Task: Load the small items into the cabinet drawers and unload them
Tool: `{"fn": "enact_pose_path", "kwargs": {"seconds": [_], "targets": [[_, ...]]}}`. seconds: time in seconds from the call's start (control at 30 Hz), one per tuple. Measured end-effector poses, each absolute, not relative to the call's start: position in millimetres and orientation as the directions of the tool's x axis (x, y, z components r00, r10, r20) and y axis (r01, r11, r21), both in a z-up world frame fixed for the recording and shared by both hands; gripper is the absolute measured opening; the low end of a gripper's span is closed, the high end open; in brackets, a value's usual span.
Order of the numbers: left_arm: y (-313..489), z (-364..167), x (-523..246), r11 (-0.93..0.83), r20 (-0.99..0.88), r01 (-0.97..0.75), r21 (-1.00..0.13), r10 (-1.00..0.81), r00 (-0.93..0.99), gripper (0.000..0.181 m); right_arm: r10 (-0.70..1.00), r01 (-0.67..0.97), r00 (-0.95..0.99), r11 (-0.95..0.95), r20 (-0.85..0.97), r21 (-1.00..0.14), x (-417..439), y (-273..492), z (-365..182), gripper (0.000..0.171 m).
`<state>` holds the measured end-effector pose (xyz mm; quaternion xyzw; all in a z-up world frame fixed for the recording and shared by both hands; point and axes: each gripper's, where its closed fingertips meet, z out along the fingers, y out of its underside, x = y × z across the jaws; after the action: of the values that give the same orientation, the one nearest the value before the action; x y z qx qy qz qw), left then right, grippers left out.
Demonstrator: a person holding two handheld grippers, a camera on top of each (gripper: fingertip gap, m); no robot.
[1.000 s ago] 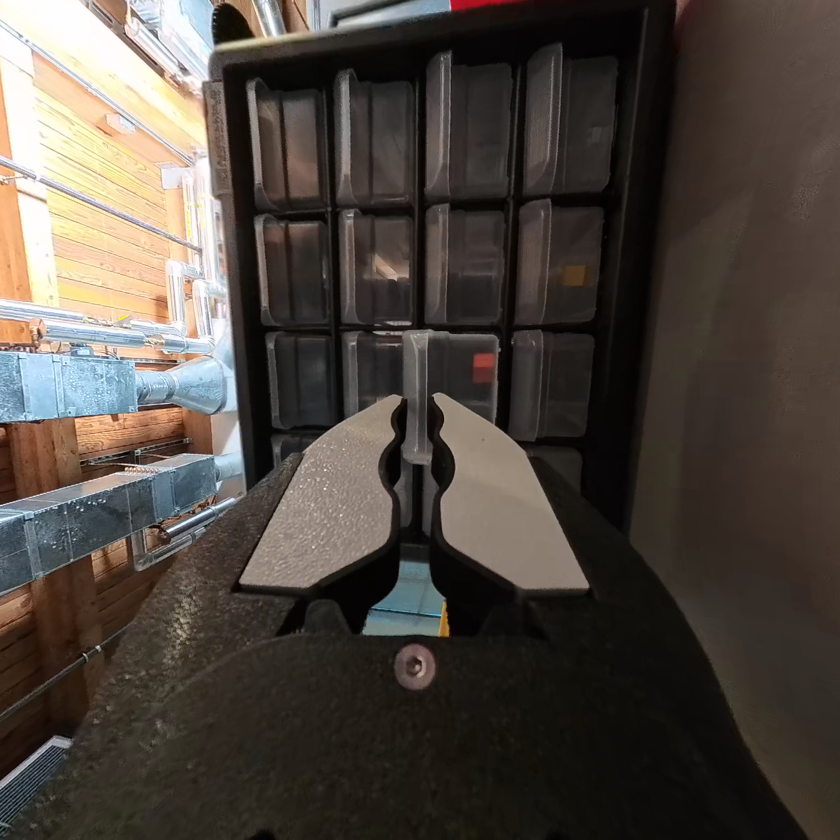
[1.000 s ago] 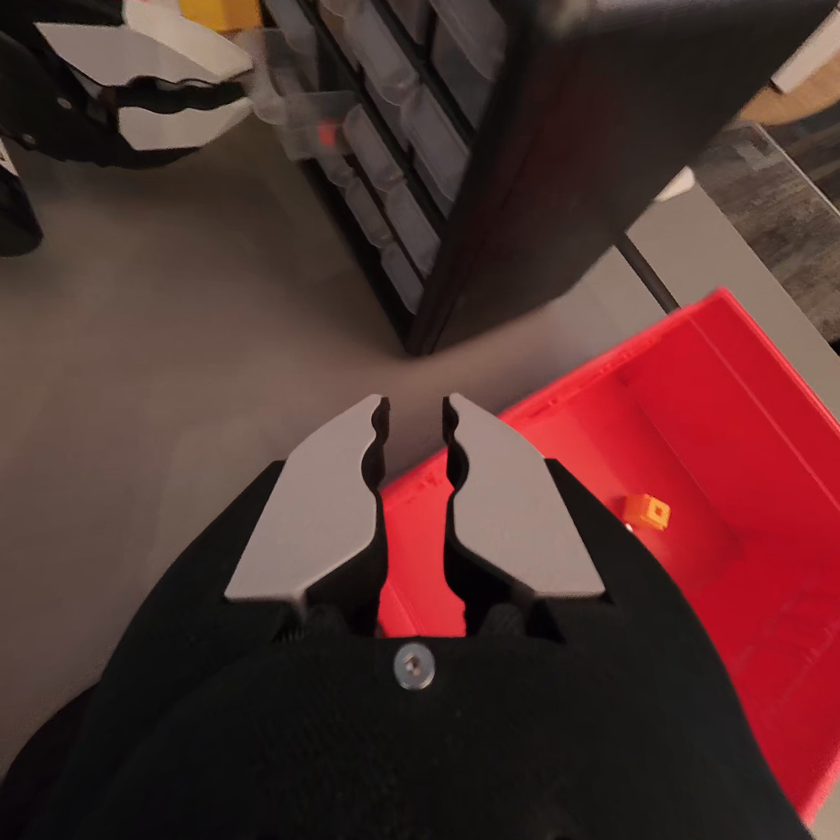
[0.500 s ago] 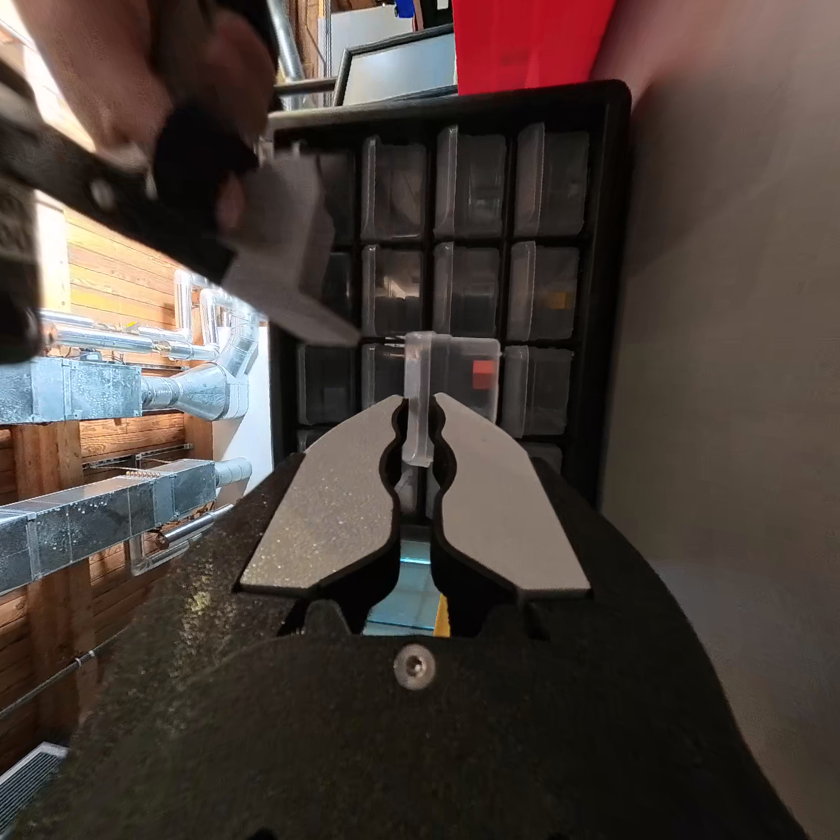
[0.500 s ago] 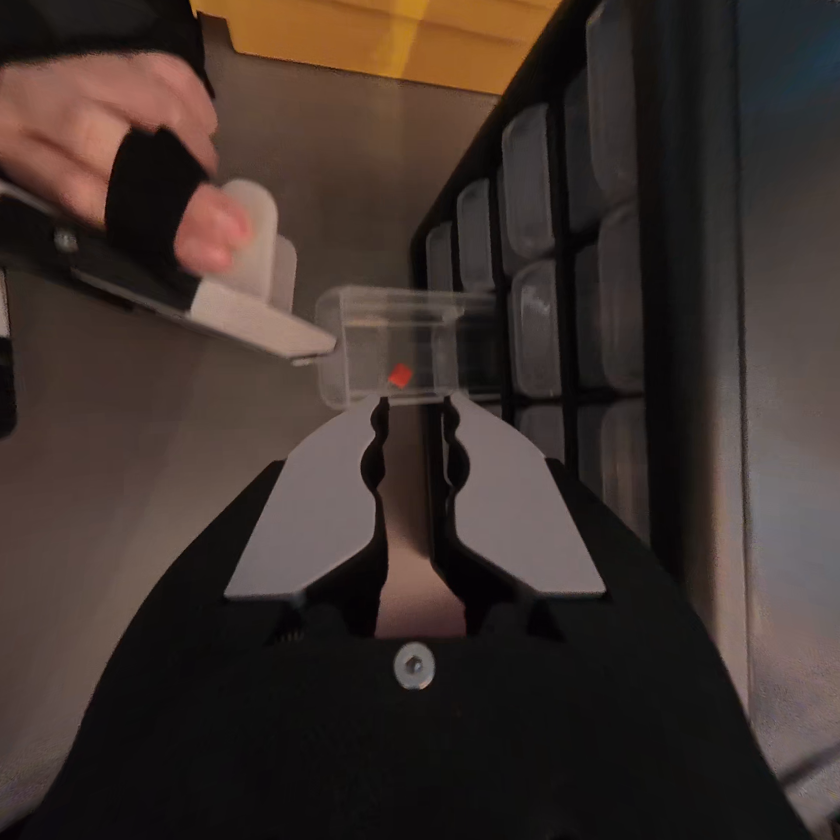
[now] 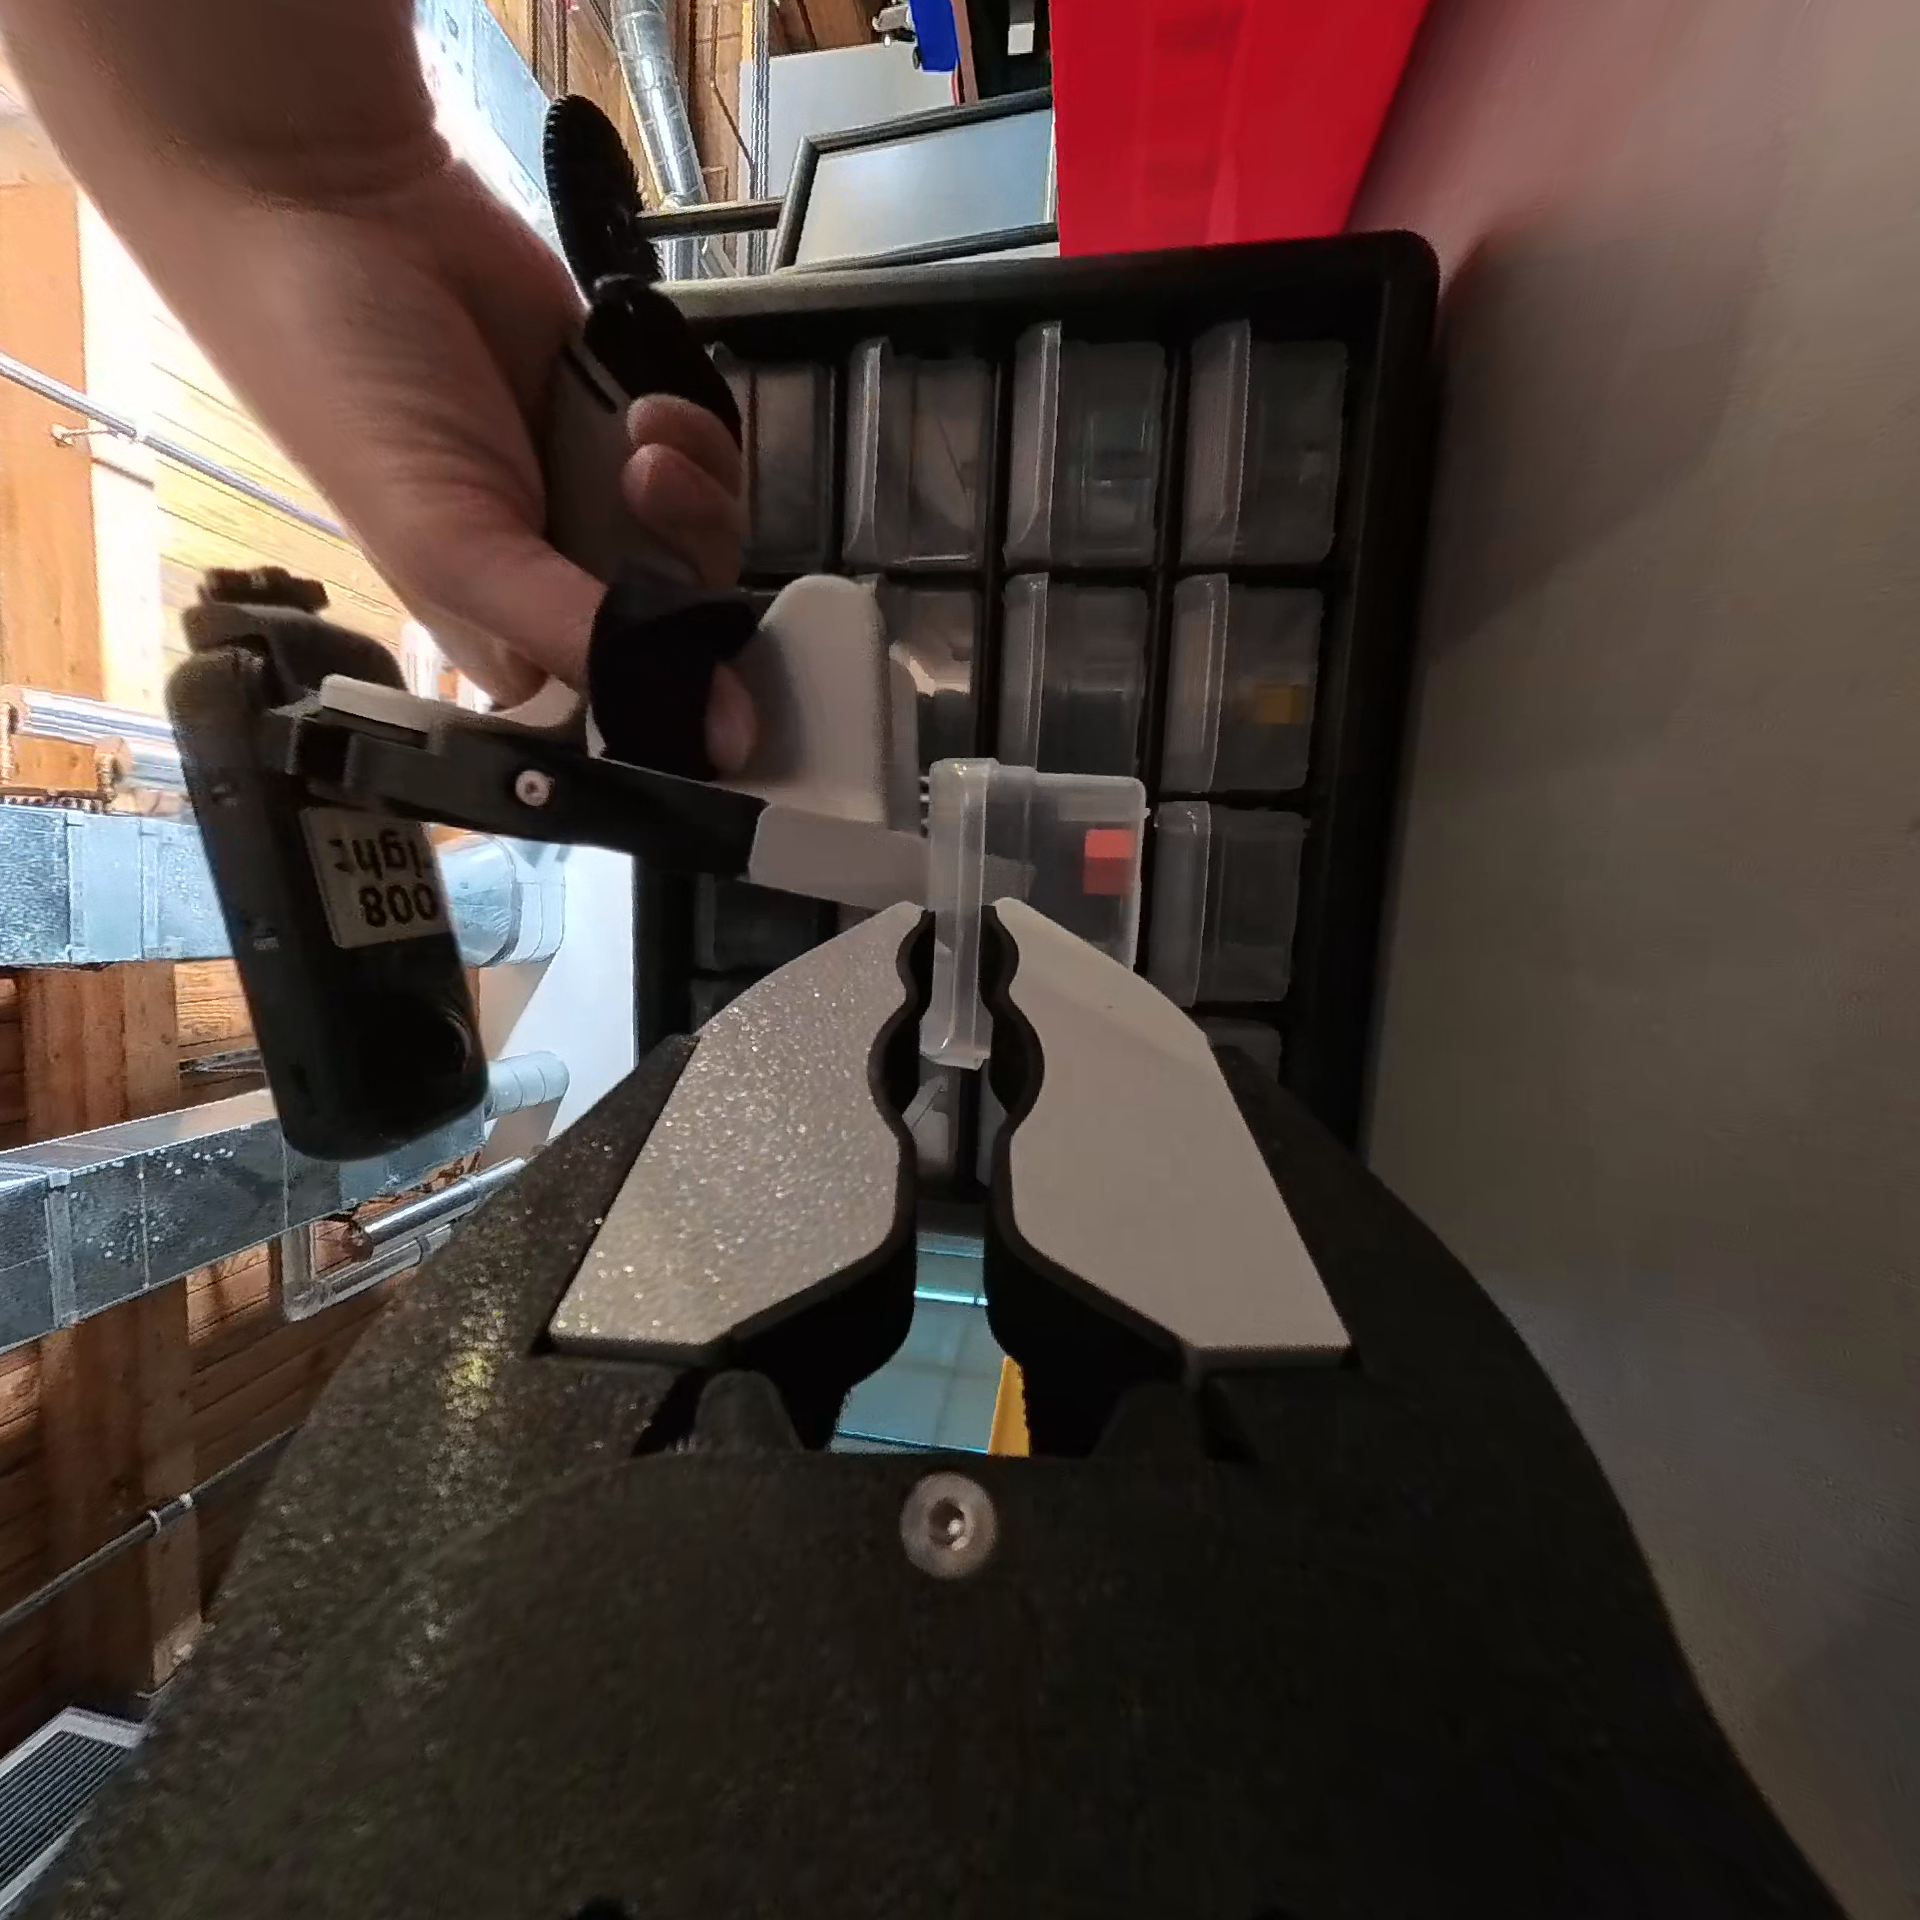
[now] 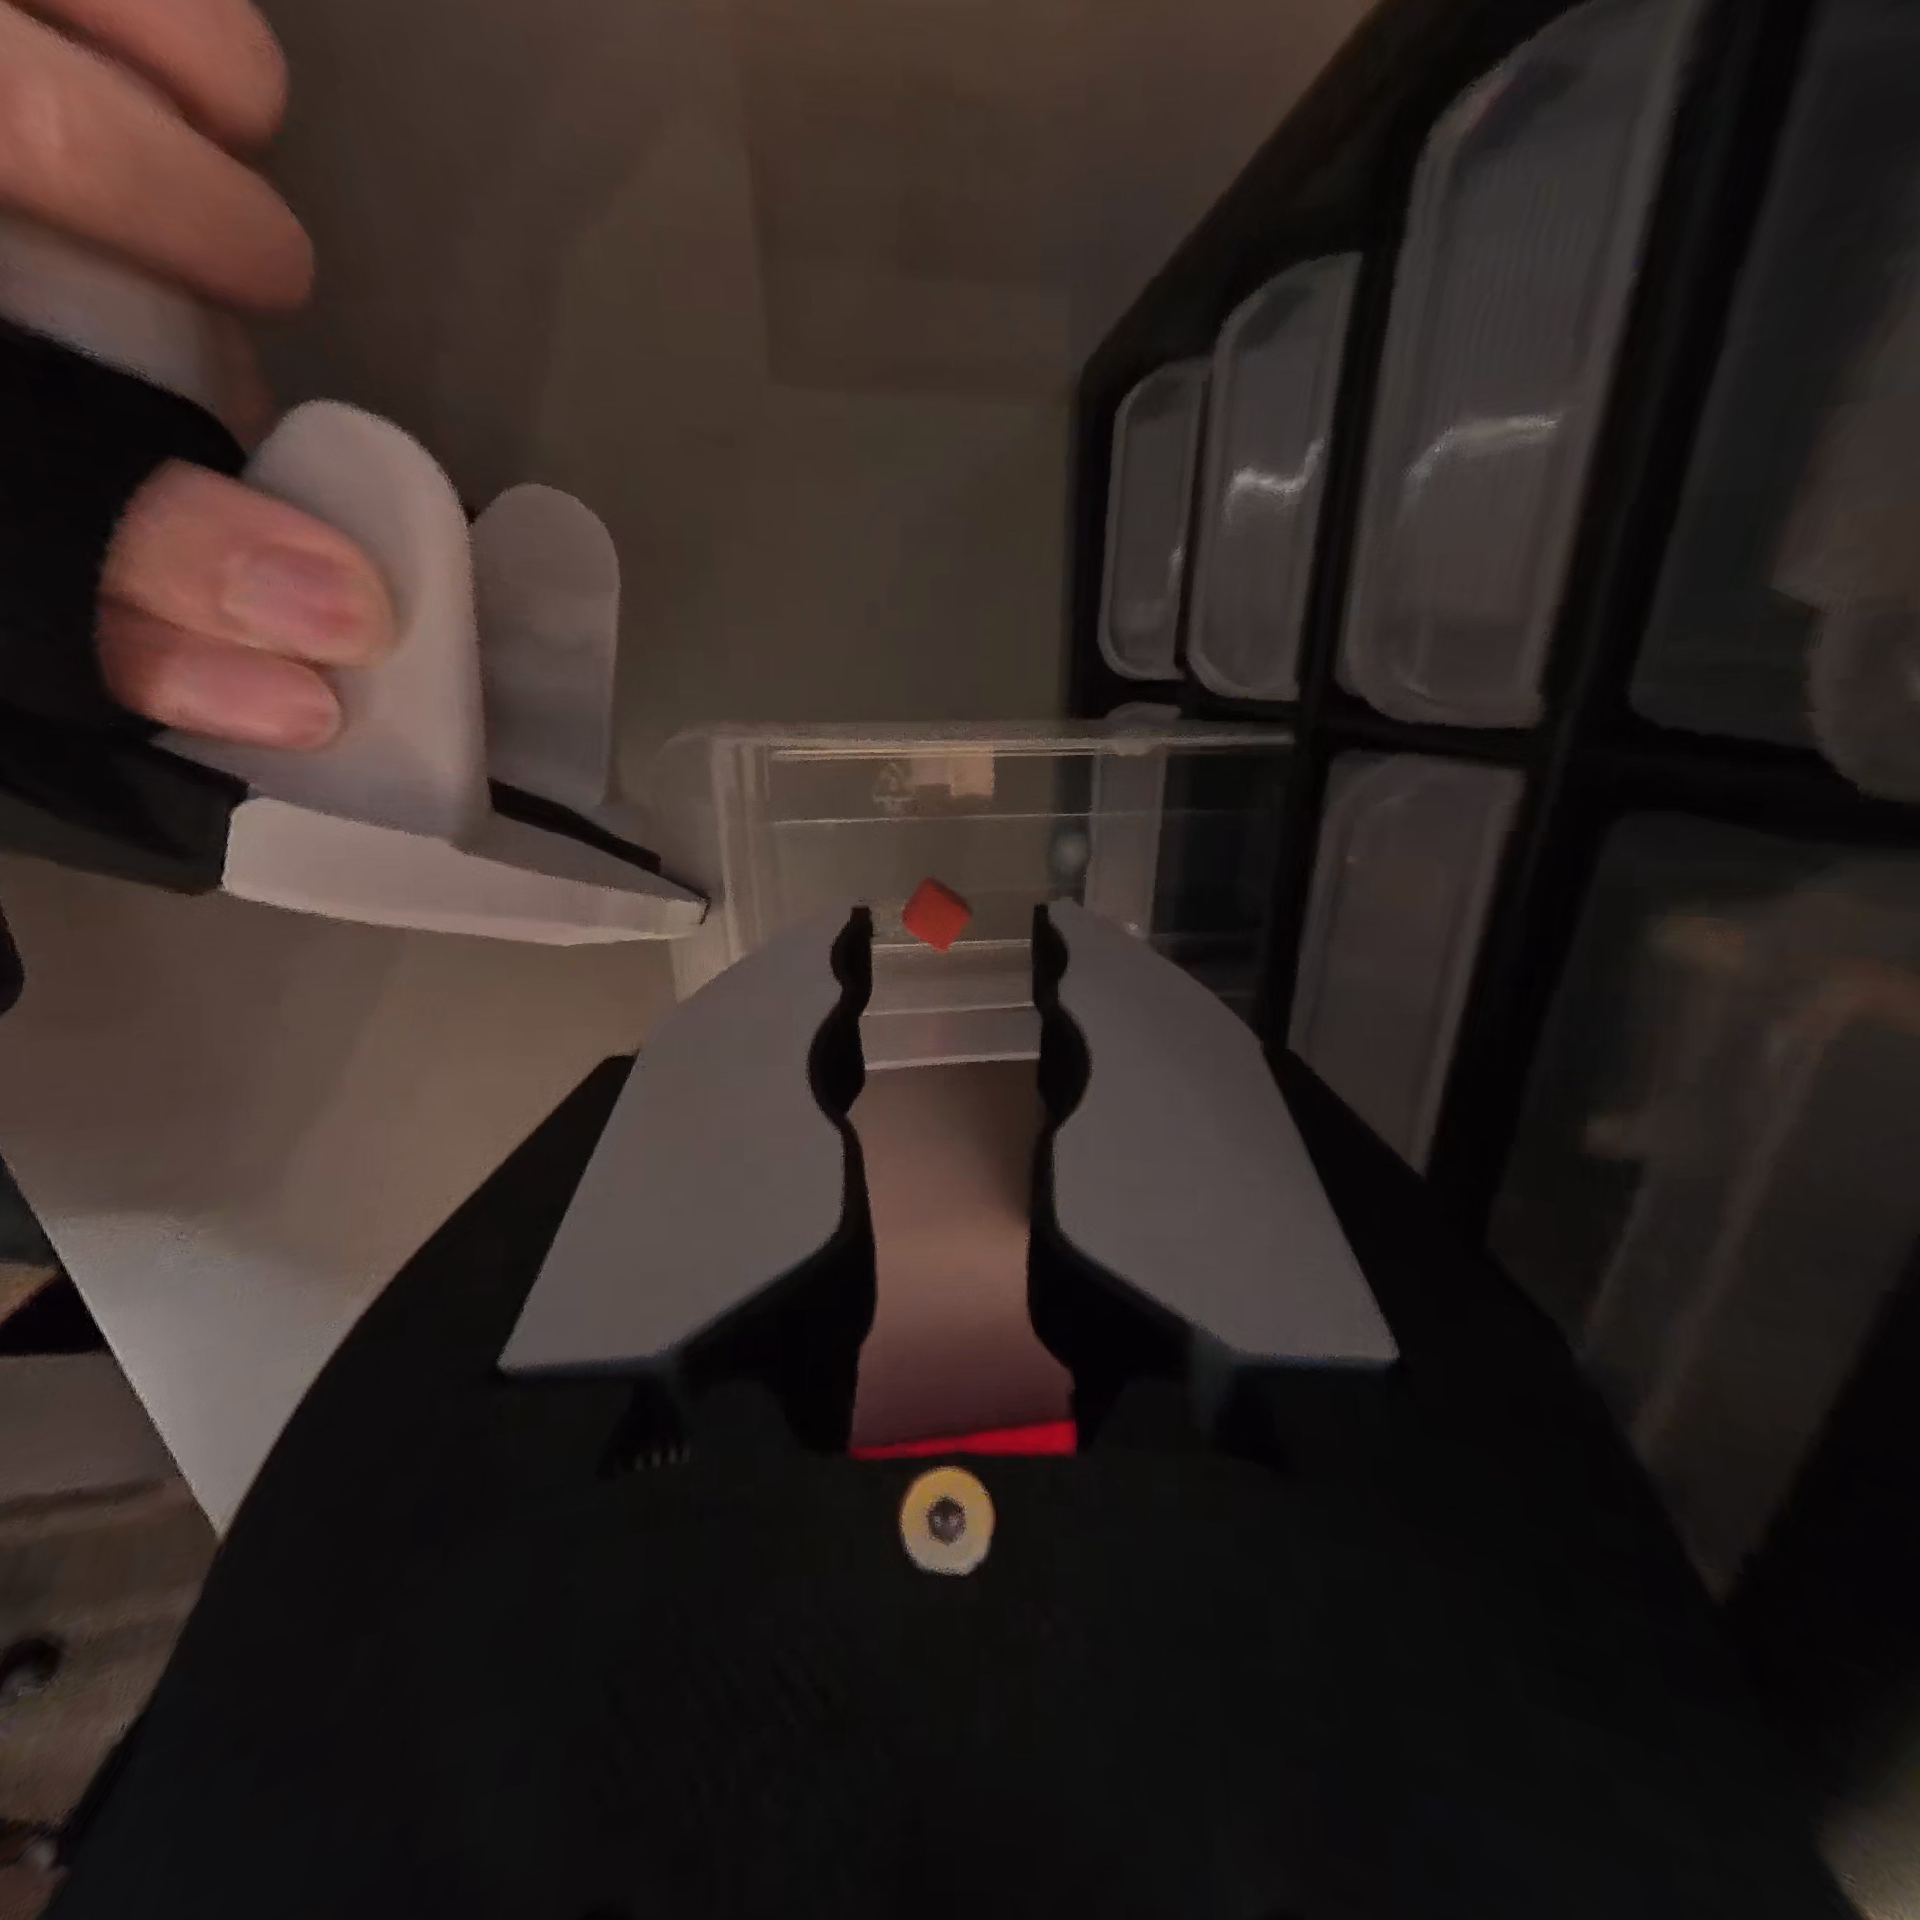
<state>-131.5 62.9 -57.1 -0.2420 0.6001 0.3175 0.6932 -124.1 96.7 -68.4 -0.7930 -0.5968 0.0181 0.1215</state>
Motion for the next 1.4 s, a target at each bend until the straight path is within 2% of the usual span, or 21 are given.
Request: {"fn": "enact_pose_path", "kwargs": {"seconds": [0.13,0.3,0.67,0.97,1.1,1.27,1.4], "targets": [[58.6,-57.6,-131.2,0.687,-0.985,-0.724,0.052,0.154,0.075,0.008,0.979,0.98,0.172,-0.158,0.106,-0.123,-118.8,92.7,-79.1,0.032],[57.3,-57.6,-131.3,0.69,-0.986,-0.723,0.049,0.15,0.077,0.008,0.991,0.989,0.115,-0.107,0.073,-0.106,-122.5,90.3,-81.1,0.03],[55.1,-58.7,-131.0,0.692,-0.986,-0.72,0.052,0.15,0.073,0.008,0.982,0.981,0.189,-0.188,0.003,-0.055,-122.9,85.9,-86.0,0.028],[54.4,-62.6,-130.2,0.694,-0.987,-0.717,0.063,0.15,0.058,0.008,0.985,0.986,0.167,-0.167,0.038,0.01,-120.9,87.5,-90.1,0.028],[54.7,-61.8,-130.3,0.694,-0.987,-0.717,0.061,0.15,0.061,0.008,0.987,0.986,0.161,-0.162,0.021,0.029,-119.2,87.4,-89.1,0.015],[55.4,-60.9,-131.0,0.692,-0.987,-0.719,0.056,0.149,0.066,0.008,0.988,0.988,0.153,-0.154,0.027,0.011,-120.8,89.5,-87.5,0.015],[56.9,-61.2,-131.5,0.689,-0.987,-0.723,0.052,0.144,0.067,0.008,0.988,0.989,0.14,-0.138,0.059,-0.046,-124.0,92.8,-79.0,0.015]]}}
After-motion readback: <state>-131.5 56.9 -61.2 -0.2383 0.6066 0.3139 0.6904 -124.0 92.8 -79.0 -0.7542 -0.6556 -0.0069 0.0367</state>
